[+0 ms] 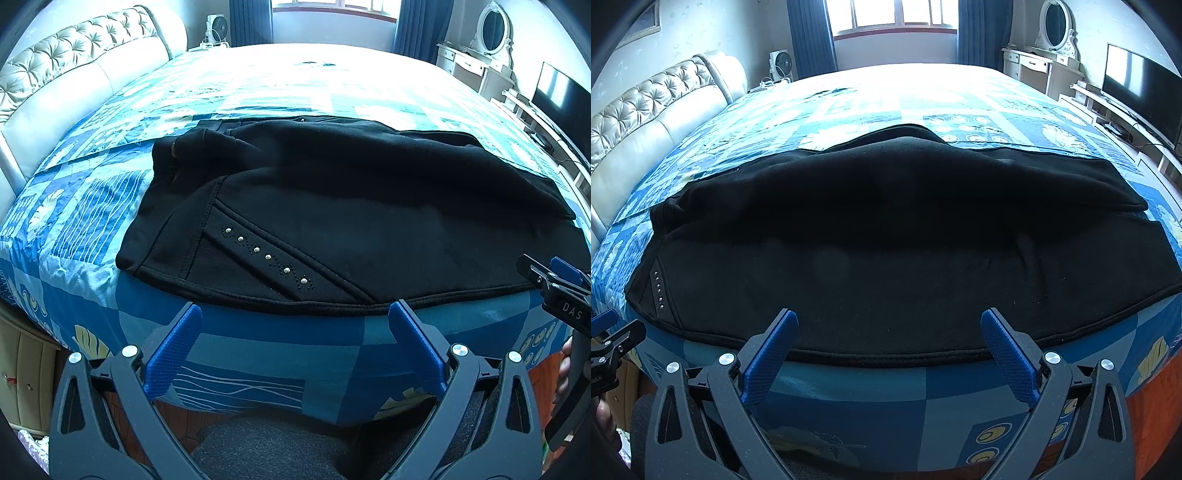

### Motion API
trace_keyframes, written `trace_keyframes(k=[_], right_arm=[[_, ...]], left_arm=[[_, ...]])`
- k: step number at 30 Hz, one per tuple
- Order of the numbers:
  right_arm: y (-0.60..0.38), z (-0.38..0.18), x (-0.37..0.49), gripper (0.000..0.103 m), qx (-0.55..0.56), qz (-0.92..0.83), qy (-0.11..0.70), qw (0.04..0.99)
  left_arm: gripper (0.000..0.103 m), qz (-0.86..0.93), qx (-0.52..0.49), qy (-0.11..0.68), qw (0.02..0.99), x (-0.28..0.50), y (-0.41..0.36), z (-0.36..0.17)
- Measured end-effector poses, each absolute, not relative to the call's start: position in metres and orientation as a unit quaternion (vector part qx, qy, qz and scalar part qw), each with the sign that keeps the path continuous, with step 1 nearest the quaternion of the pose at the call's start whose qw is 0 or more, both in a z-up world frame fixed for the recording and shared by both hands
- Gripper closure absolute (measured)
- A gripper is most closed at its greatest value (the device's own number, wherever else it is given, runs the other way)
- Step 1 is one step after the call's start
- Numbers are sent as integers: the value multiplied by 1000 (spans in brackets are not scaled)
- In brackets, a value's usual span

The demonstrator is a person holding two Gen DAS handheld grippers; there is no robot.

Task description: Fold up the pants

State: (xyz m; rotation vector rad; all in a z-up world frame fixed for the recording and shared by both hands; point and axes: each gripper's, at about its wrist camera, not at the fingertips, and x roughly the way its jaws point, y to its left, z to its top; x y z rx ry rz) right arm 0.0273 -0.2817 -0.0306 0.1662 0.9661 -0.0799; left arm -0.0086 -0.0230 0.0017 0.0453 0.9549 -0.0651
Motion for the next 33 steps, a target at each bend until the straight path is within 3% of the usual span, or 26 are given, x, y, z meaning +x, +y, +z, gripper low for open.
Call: trace_keyframes(k=[15,21,25,33], right_arm=[[-283,-32,30,4,91,-21,470,877],[-293,-14,53,4,126,92,465,872],[-302,3,92,4,108,157,450,872],[-315,-1,226,4,64,210,482,848]], left_arm=[[2,-34,18,461,886,-9,-22,1],[2,-81,-3,435,897,8,0,30],[2,-89,-25,417,904,54,48,50],[2,-113,-80,473,870,198,133,25]])
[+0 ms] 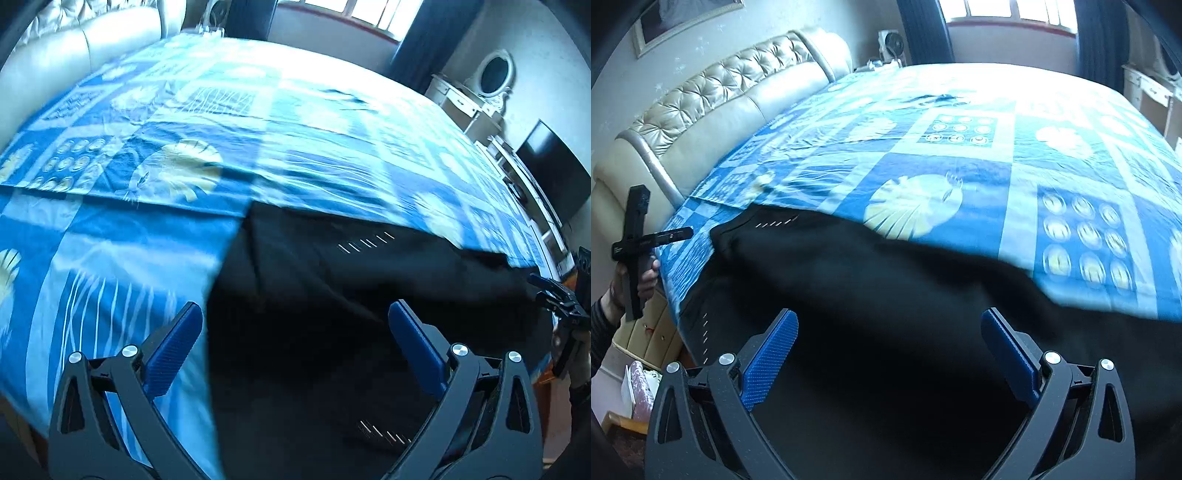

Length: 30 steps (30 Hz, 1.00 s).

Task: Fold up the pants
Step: 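Grasp the trouser hem with the left tool while the right tool grasps the other hem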

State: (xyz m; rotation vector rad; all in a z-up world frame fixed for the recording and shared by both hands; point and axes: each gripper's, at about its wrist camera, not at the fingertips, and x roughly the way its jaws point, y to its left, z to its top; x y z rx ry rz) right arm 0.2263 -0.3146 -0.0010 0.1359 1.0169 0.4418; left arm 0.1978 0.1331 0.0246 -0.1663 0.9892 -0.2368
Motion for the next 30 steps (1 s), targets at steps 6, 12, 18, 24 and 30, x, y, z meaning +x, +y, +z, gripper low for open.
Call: trace_keyframes(k=[6,12,18,24,30], right_arm=[[-319,-34,296,4,59,223,533,814],[-304,-67,325,5,17,259,580,772],[-293,-80,326,64,-24,270,610,744],[-287,-47,313,93,-41,265,579,770],[-290,11,261,93,-71,225,487,841]], left_arm=[[2,-142,-80,546,822,284,149,-24],[11,-172,-79,571,799,323,141,-48],[70,-207,-65,575,789,328,132,-44],[75,-209,-58,532,818,322,126,-12],[92,-234,-92,486,837,287,133,32]])
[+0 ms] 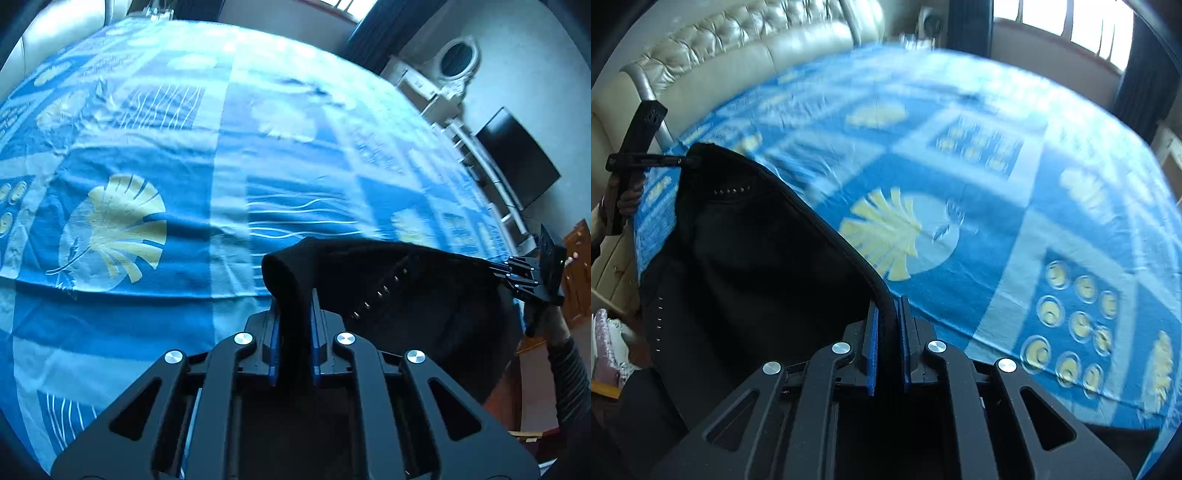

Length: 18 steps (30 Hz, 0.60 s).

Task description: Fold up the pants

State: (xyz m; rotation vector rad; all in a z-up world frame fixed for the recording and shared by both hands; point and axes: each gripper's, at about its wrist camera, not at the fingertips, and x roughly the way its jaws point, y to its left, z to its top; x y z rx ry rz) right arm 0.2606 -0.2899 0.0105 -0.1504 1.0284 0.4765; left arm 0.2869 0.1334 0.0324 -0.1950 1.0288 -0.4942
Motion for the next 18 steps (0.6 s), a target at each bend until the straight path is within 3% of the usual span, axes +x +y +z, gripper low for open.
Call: trace_keyframes(k=[9,18], right_arm=[[-255,17,137,93,-161,197,422,870],[-240,-38,74,93,-197,178,453,851]], left_arm=[[98,-250,-133,456,844,186,157,50],[96,-223,-148,490,830,109,171,0]])
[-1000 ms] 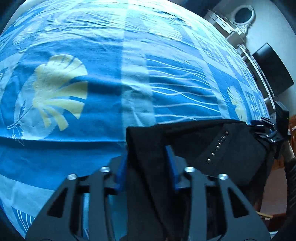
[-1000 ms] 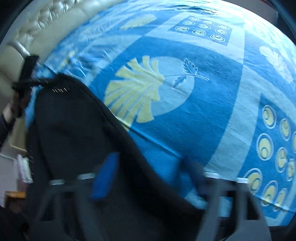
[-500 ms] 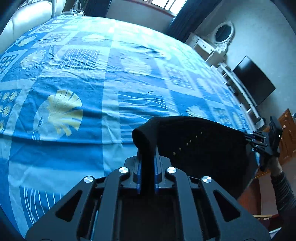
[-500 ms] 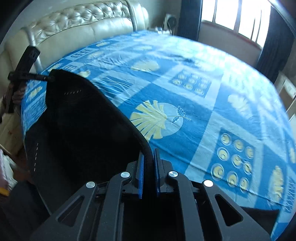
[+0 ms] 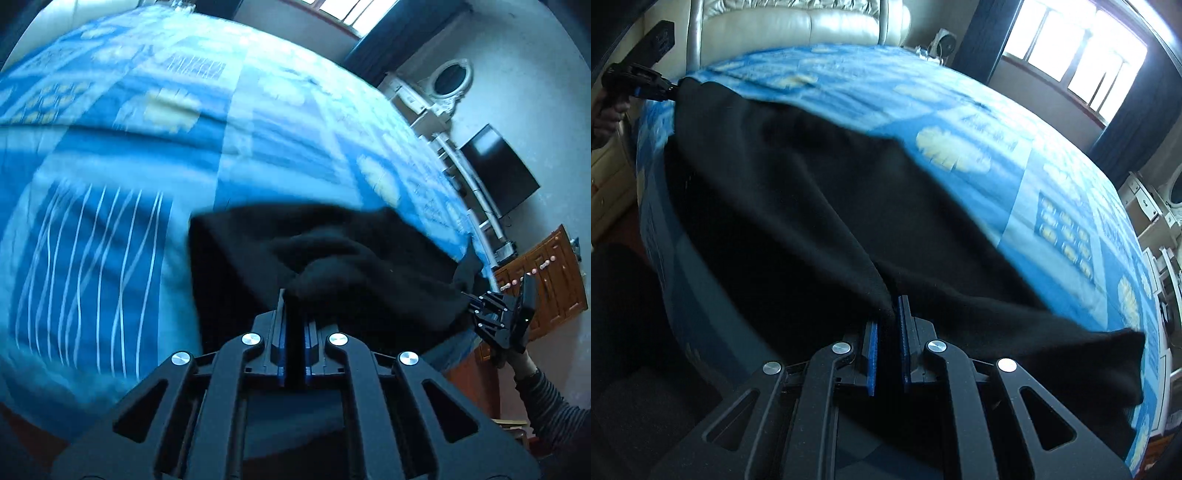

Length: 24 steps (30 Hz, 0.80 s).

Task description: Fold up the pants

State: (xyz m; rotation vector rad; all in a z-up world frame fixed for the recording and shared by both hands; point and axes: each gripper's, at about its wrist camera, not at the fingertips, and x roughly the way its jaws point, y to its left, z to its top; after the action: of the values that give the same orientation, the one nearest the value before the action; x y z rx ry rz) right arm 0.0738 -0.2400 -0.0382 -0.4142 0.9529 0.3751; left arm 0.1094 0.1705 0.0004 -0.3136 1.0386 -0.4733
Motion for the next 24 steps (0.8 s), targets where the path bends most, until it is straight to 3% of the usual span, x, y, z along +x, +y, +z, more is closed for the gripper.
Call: trace_keyframes(k=[4,5,6,7,9,13,18,24], right_arm=[[-239,-47,60,86,-203,158,458,851],[-241,-44,57,77,-194,154,460,853],[-245,-41,53,60,-177,154,462,856],[-253,-36,50,54,-142,157,466,859],[-266,-31,44,47,-85,162,476,860],[-306,-31,37,46,96,172,501,843],[-341,-46,38,45,296,171,499,796],[-350,-56,33,41,391,168,483,765]], left_arm=[[88,-200,-144,508,825,95,171,-22],[75,-192,-151,509,825,90,175,-26],[59,-186,-167,508,824,83,181,-29],[47,-179,-180,507,824,79,186,-31],[44,-172,-222,502,818,68,197,-33],[40,-172,-296,494,799,57,204,-35],[35,-155,-311,496,796,64,189,-36],[35,-116,-330,497,795,65,182,-40]])
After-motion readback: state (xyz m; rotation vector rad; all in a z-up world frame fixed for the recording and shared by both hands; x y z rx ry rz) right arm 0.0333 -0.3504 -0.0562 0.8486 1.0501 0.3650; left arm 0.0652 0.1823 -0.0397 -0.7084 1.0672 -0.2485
